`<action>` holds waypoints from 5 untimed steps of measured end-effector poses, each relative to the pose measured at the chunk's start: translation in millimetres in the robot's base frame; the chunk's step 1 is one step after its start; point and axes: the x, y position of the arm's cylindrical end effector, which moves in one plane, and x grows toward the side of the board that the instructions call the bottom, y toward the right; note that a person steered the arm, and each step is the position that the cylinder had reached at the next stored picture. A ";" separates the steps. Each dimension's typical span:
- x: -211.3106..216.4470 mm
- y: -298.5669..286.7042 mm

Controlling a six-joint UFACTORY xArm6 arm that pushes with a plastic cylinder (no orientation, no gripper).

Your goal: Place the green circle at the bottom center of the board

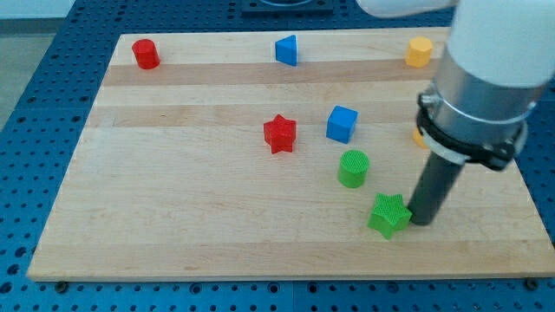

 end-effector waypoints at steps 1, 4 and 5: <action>-11.4 30.1; -100.6 27.2; -135.7 27.2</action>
